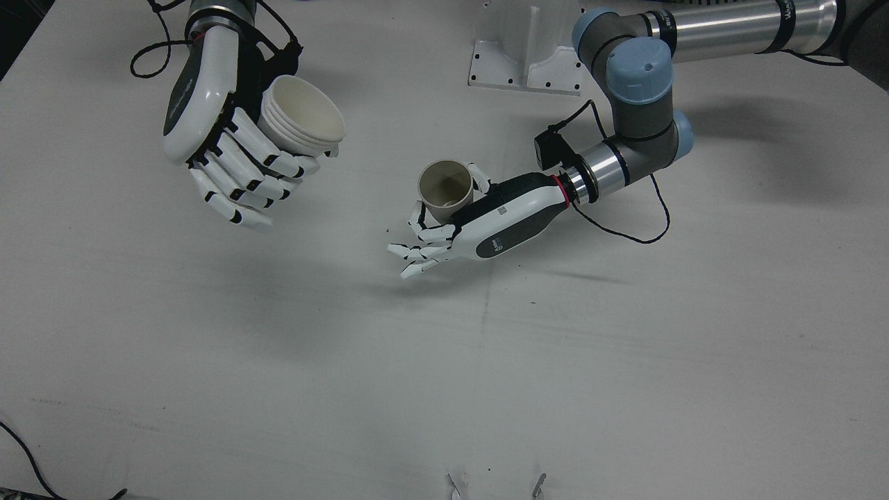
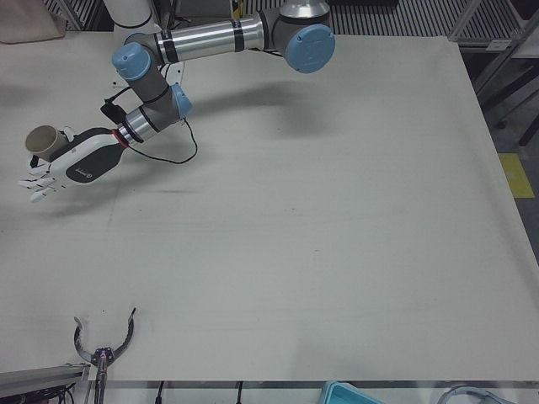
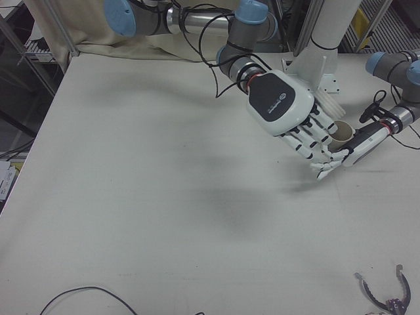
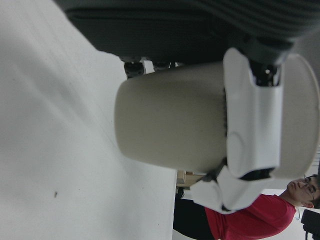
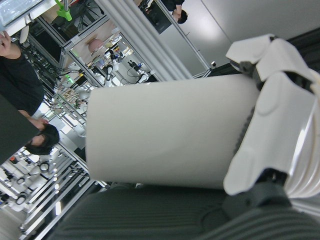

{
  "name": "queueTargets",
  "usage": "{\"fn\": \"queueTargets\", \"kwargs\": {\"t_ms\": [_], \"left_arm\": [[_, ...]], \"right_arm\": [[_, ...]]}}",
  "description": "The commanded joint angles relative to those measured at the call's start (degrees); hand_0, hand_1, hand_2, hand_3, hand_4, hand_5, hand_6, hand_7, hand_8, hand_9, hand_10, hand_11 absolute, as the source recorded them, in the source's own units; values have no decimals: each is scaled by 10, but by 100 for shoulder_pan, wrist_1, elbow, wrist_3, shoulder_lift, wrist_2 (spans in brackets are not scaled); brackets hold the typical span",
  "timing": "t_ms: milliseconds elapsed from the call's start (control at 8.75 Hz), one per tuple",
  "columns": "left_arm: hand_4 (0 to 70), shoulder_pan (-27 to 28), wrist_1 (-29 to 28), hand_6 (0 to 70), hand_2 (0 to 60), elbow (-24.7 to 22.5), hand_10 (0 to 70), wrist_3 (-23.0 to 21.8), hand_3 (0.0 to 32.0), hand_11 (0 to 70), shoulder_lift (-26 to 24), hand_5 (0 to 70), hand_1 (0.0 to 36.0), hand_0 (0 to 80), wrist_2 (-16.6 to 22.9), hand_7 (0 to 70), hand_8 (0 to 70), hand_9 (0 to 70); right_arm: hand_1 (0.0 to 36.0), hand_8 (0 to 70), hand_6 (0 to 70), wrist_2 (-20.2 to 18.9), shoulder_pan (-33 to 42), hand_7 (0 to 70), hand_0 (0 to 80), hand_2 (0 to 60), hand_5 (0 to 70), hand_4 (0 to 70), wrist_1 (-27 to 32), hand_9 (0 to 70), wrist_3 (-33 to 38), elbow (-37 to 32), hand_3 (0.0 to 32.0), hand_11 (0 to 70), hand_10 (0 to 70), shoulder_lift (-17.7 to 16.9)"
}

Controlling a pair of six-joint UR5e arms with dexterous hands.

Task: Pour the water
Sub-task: 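Tilt the large white cup in the right hand over the left hand's cup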

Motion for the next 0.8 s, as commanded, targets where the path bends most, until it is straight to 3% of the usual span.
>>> {"fn": "queueTargets", "kwargs": {"t_ms": [0, 686], "left_arm": [[245, 2, 2, 39, 600, -7, 80, 9, 0, 154, -10, 700, 360, 609, 0, 247, 0, 35], [244, -7, 2, 39, 600, -7, 80, 9, 0, 155, -46, 700, 360, 613, -9, 248, 0, 35]], "right_arm": [[360, 467, 520, -232, -882, 491, 597, 600, 700, 385, -432, 600, -1652, 95, 0, 394, 251, 170], [360, 459, 516, -241, -1280, 489, 610, 600, 700, 396, -450, 588, -1856, -663, 0, 387, 246, 830]]}}
